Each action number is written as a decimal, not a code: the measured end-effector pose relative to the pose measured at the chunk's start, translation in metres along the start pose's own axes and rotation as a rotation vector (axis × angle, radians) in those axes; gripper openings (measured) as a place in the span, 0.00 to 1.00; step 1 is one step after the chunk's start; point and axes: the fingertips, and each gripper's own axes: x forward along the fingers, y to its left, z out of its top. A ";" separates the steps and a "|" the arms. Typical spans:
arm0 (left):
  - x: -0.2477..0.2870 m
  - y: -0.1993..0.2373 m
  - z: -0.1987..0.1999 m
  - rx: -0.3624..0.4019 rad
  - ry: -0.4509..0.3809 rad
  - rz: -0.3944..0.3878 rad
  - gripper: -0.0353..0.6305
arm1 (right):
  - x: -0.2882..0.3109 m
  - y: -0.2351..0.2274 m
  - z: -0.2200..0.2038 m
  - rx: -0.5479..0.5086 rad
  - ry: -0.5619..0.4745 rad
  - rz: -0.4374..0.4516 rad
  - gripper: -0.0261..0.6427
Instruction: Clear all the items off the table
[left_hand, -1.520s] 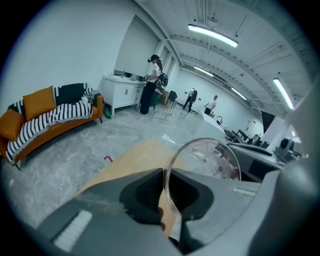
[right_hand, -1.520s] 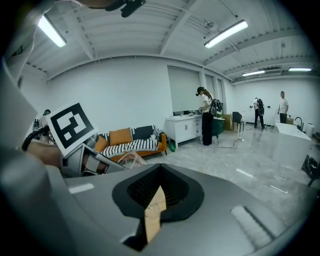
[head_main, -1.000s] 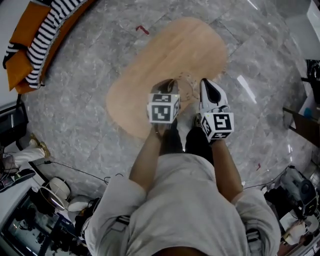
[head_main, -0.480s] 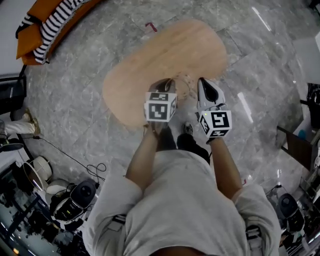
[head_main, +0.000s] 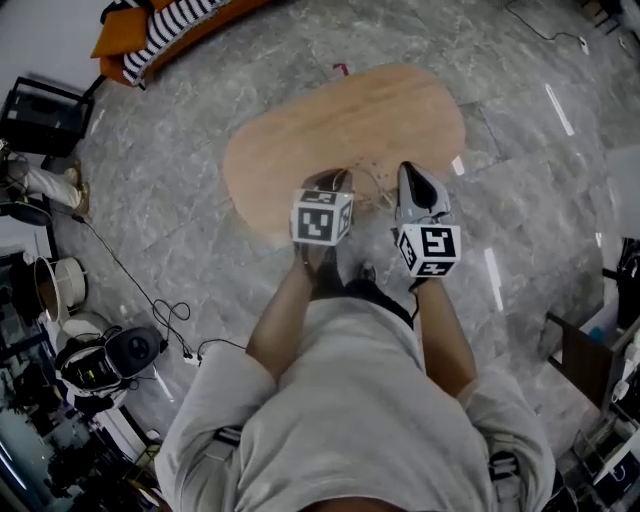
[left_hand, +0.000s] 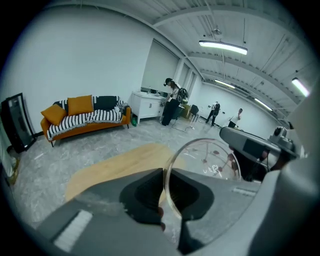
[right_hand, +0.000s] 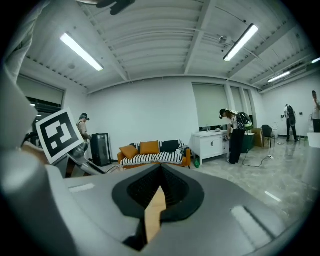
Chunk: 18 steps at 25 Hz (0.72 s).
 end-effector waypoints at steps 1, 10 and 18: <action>-0.008 -0.005 -0.003 -0.007 -0.012 0.012 0.11 | -0.007 0.004 0.004 -0.011 -0.010 0.016 0.05; -0.086 -0.019 -0.030 -0.064 -0.081 0.108 0.11 | -0.058 0.046 0.019 -0.046 -0.059 0.128 0.05; -0.134 -0.016 -0.057 -0.064 -0.100 0.124 0.11 | -0.090 0.083 0.014 -0.076 -0.066 0.129 0.05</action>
